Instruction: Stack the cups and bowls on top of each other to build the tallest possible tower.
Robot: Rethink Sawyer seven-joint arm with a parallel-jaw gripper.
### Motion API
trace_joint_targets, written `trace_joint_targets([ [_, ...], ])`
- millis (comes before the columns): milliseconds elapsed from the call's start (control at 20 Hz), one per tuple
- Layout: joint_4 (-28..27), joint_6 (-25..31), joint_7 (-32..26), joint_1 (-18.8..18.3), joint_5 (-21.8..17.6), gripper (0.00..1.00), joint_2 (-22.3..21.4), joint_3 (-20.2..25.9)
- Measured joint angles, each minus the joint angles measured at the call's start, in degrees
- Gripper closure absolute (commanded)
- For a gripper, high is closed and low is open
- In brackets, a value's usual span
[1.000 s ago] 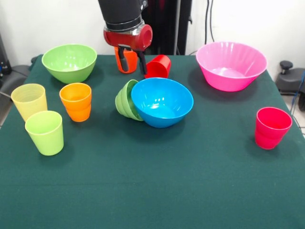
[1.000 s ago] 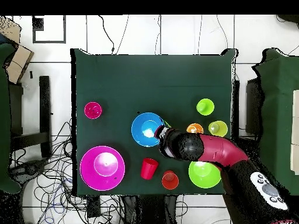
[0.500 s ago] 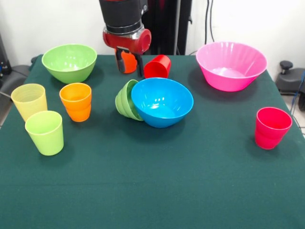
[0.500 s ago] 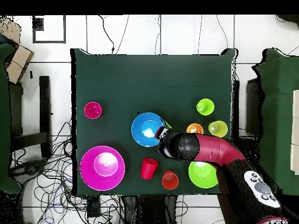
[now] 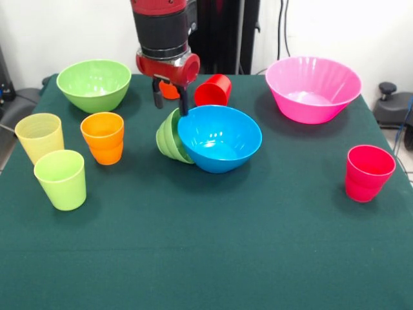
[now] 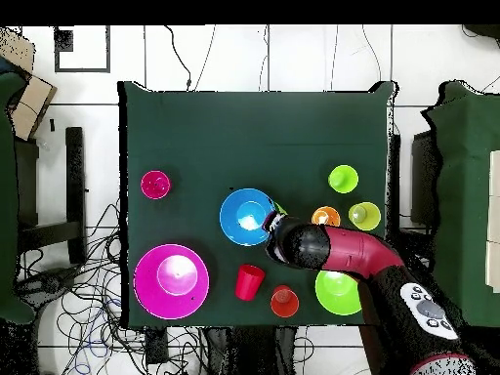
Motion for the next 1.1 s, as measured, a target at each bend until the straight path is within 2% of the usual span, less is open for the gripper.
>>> trace_joint_targets([
  [400, -0.8, -2.5, 0.0, 0.7, 0.0, 0.0, 2.3, -2.1],
  [1100, -0.9, -5.2, 0.0, 1.4, 0.0, 0.0, 4.5, -2.5],
])
